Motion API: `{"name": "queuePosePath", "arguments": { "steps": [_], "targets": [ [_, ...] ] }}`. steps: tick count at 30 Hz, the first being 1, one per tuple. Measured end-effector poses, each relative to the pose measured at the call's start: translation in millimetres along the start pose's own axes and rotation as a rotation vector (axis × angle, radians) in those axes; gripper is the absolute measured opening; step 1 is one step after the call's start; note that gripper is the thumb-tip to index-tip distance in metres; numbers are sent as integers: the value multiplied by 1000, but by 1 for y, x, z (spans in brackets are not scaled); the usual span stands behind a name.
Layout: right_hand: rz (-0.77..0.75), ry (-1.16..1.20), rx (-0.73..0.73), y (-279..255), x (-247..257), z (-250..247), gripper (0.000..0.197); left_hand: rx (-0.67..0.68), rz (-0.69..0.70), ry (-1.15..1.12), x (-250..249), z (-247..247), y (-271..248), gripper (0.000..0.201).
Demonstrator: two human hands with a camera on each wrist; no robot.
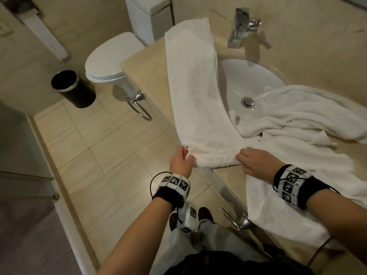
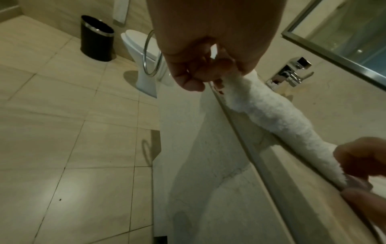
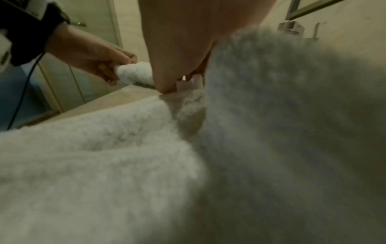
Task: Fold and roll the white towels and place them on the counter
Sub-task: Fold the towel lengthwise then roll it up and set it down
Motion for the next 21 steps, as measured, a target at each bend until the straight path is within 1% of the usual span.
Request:
{"name": "queuePosePath", "arguments": {
  "steps": [3, 4, 6, 8, 9, 11, 13, 14, 16, 18, 19, 21],
  "targets": [
    [31, -29, -15, 2, -2, 0, 33, 45, -42, -132, 9, -5, 0, 31],
    [23, -72, -41, 4, -2, -1, 27, 60, -71, -179, 12, -7, -1, 30],
    [-17, -134, -140, 8, -3, 1, 13, 80, -131, -239, 15, -11, -1, 28],
    [-37, -100, -187, 13, -2, 3, 18, 88, -166, -278, 18, -16, 0, 25],
    [-25, -58, -185, 15, -2, 4, 19, 93, -173, -300, 19, -18, 0, 24],
    [53, 49, -205, 17, -4, 4, 17, 113, -167, -322, 18, -22, 0, 23],
    [164, 172, -213, 18, -6, 5, 6, 136, -150, -310, 18, -23, -1, 27],
    [211, 224, -204, 19, -8, 6, 12, 142, -137, -303, 17, -24, -1, 29],
    [278, 275, -156, 23, -11, 5, 13, 148, -112, -297, 17, -24, -2, 33],
    [321, 308, -104, 25, -13, 2, 17, 177, -90, -293, 18, -25, -2, 29],
    [340, 331, -92, 25, -13, 1, 20, 204, -61, -282, 18, -26, -3, 27],
    [372, 364, -66, 24, -13, -1, 22, 244, 12, -228, 20, -27, -3, 33]
  ]
}}
Point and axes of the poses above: each hand's wrist, its own y-axis towards the middle knuckle, its own z-axis out of the palm, x = y × z, the point moved 1 cm from there along y, towards the middle knuckle, and after that the axes turned 8 degrees about -x, right-handed, at the moved point
